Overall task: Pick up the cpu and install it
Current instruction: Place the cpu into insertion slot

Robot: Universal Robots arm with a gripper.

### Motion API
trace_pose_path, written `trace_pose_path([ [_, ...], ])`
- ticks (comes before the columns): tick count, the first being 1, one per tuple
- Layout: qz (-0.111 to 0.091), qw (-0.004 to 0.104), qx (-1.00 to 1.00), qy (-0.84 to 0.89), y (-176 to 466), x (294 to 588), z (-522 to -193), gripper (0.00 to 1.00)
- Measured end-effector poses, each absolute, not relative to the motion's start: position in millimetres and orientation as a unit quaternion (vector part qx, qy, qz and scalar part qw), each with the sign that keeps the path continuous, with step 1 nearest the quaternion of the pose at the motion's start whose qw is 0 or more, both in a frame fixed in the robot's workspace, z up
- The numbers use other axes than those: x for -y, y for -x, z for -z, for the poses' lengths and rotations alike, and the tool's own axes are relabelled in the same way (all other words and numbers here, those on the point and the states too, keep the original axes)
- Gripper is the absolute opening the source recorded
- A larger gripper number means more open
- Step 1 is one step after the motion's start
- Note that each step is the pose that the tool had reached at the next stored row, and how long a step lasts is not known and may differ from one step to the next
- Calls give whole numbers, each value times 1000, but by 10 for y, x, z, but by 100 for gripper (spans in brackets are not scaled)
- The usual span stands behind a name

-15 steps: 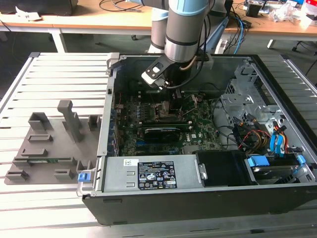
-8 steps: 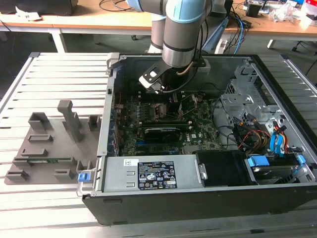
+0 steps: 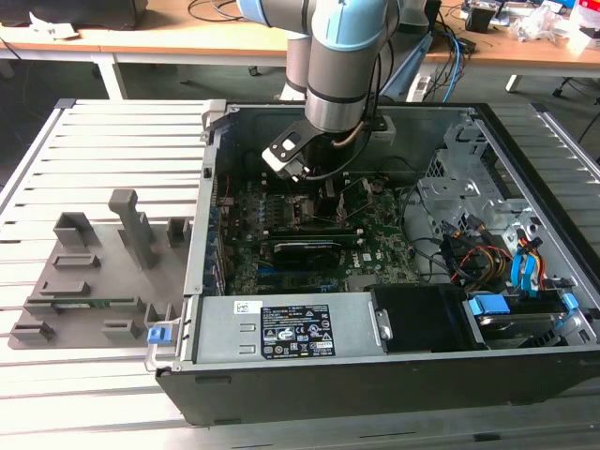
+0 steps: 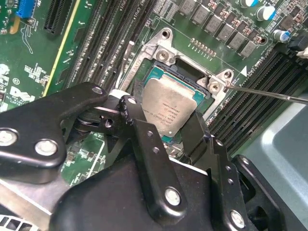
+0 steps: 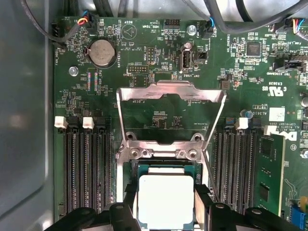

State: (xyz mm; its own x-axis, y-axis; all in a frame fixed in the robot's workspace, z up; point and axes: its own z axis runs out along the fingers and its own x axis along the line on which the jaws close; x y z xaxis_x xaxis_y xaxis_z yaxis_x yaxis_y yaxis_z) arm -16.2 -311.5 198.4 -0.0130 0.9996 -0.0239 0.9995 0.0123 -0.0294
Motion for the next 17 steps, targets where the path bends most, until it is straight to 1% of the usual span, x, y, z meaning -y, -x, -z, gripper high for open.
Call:
trace_pose_path([
  [14,-18,2,712,702,161,3095,-1952,56],
  [15,-18,2,712,702,161,3096,-1952,62],
  [17,-19,2,711,702,162,3098,-1954,62],
])
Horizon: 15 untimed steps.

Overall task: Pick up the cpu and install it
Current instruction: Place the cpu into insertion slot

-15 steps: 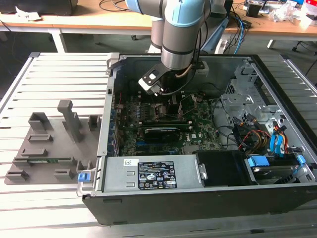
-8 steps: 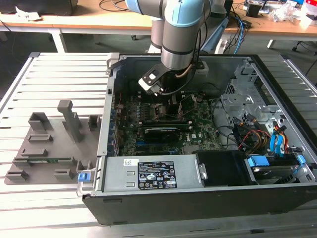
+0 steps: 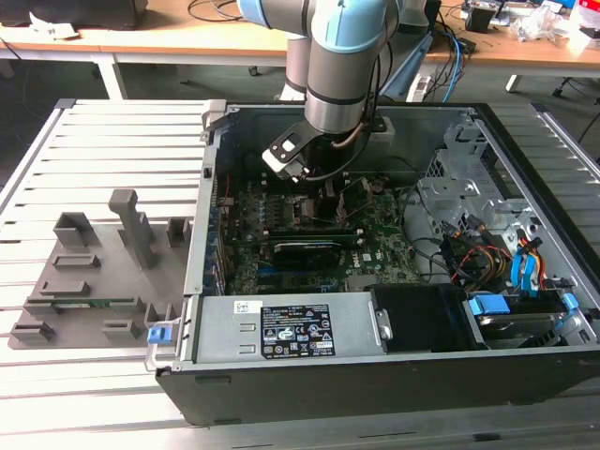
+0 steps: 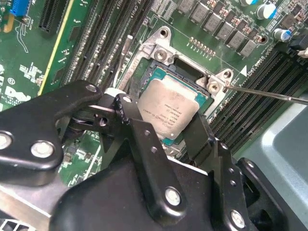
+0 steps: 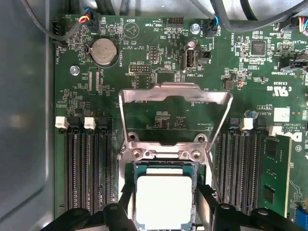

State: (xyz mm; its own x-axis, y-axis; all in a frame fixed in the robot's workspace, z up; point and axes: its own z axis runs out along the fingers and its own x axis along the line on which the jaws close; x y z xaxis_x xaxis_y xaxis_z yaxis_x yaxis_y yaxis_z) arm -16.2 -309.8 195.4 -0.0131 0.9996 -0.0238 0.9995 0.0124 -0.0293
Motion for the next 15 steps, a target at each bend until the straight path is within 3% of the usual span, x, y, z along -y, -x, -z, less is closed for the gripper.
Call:
trace_pose_path([
  [15,-19,1,711,702,162,3101,-2126,62],
])
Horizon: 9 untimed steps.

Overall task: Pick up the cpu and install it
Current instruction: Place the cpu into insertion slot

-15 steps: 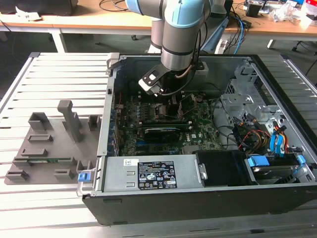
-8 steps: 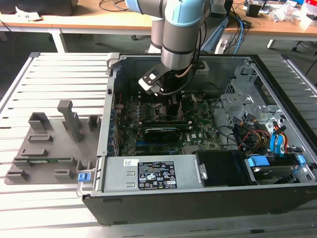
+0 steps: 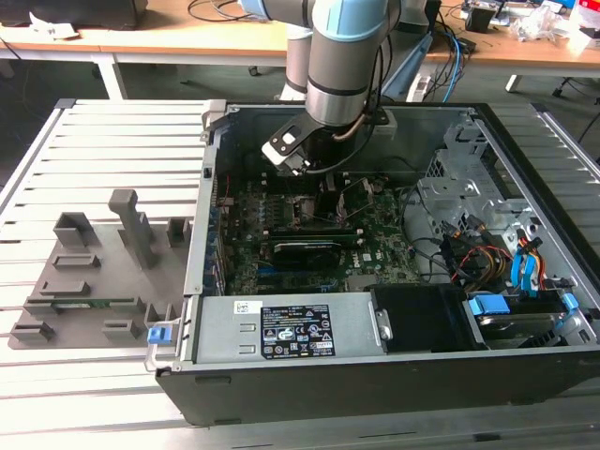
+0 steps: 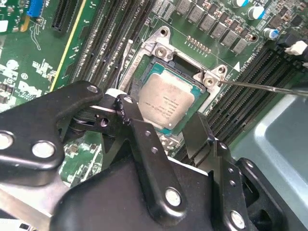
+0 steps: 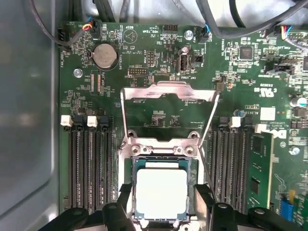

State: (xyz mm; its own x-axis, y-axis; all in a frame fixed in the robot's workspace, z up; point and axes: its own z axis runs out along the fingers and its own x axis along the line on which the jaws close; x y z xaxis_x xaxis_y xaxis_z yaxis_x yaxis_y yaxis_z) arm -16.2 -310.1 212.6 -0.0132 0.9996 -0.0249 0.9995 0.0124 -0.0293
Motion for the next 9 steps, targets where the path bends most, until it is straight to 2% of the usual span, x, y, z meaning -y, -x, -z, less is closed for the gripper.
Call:
trace_pose_path([
  [3,-19,1,711,702,162,3094,-2229,60],
  [5,-19,1,711,702,162,3094,-2293,35],
  [9,-19,1,711,702,162,3094,-2389,11],
])
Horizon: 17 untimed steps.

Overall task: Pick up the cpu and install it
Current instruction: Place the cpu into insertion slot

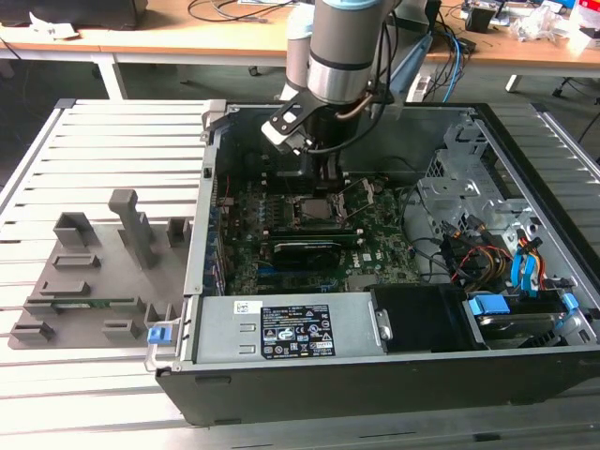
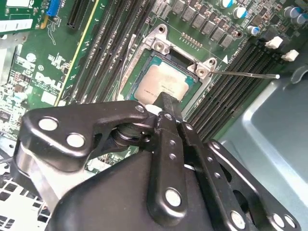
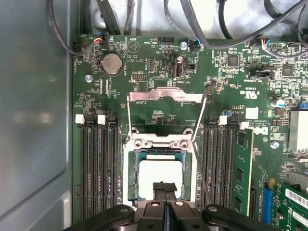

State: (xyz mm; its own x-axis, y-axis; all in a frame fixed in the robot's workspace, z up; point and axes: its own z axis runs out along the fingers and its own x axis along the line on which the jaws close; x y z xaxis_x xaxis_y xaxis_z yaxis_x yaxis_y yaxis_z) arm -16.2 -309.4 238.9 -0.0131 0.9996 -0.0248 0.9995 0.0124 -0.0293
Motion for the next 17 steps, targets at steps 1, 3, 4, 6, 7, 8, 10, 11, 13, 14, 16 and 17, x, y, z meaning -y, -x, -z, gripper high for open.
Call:
trace_pose_path([
  [1,-19,1,711,702,162,3094,-2402,11],
  [3,-19,2,712,702,161,3093,-2411,11],
  [4,-19,1,712,702,162,3095,-2414,11],
  [6,-19,1,712,702,161,3110,-2422,11],
  [7,-19,1,712,702,162,3118,-2423,11],
  [8,-19,1,712,702,162,3139,-2426,11],
  [10,-19,1,711,702,162,3145,-2453,11],
  [11,-19,1,711,702,162,3145,-2469,11],
  [13,-19,1,711,702,162,3145,-2540,11],
  [14,-19,1,711,702,162,3145,-2583,11],
  [16,-19,1,711,702,162,3145,-2648,11],
  [17,-19,1,711,702,162,3145,-2691,11],
])
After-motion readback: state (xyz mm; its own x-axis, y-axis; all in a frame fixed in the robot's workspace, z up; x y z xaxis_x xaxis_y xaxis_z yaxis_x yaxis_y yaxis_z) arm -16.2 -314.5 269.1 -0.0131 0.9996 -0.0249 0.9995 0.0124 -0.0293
